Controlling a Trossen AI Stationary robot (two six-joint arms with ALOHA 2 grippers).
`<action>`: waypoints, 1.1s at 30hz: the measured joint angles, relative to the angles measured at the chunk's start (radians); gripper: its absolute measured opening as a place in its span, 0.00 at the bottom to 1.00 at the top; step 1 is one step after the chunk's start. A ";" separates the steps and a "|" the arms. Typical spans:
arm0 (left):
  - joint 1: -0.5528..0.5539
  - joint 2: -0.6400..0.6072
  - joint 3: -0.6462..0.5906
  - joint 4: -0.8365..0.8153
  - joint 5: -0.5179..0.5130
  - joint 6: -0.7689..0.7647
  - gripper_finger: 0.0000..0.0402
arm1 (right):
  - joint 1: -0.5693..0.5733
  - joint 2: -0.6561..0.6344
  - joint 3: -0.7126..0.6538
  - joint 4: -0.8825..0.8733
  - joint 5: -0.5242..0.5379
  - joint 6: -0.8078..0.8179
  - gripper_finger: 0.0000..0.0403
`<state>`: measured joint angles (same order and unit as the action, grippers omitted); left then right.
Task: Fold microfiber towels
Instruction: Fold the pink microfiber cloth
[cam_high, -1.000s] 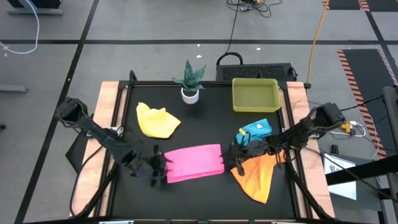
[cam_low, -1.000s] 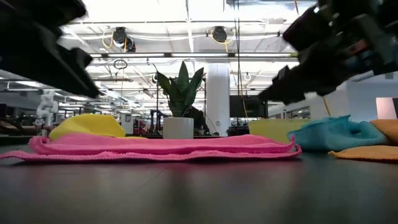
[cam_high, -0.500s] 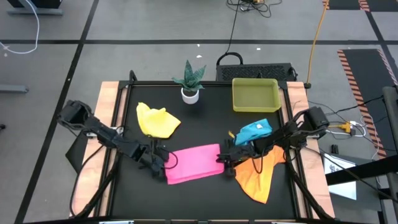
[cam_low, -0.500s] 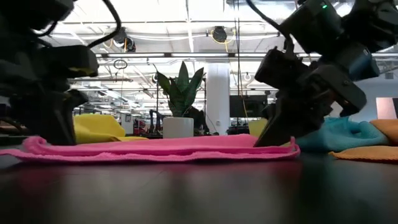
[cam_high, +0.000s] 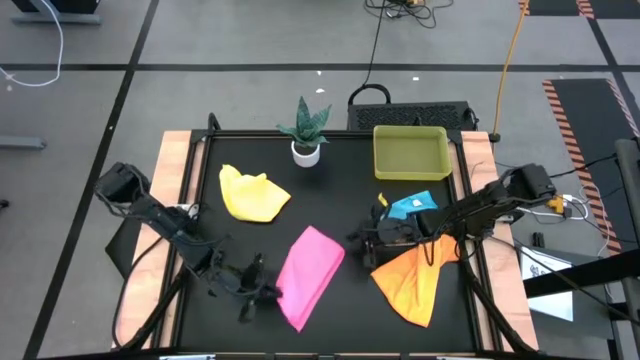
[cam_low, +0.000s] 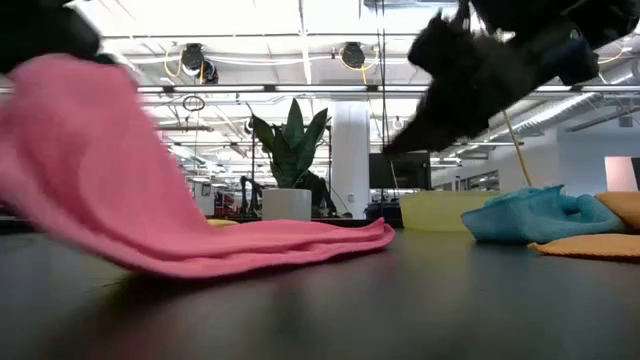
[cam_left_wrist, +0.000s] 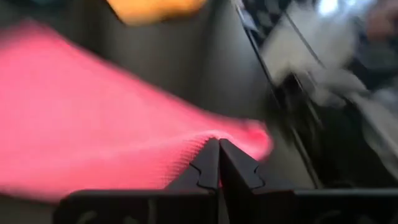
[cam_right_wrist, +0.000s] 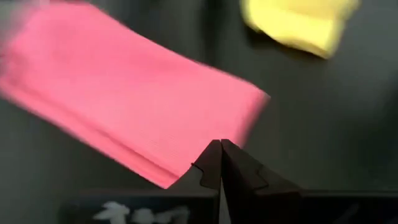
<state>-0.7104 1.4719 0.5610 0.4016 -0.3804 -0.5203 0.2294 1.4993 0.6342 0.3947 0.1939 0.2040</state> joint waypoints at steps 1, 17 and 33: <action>0.007 0.000 0.000 -0.005 -0.041 0.010 0.04 | 0.006 0.008 0.001 0.028 -0.028 0.011 0.00; 0.033 0.000 -0.001 -0.273 0.342 -0.194 0.20 | 0.034 0.334 0.159 0.134 -0.099 0.072 0.00; 0.030 -0.041 -0.002 -0.505 0.445 -0.434 0.39 | -0.087 0.331 0.240 -0.149 0.132 -0.121 0.00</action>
<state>-0.6807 1.4311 0.5594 -0.1036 0.0644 -0.9542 0.1420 1.8307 0.8742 0.2462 0.3261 0.0834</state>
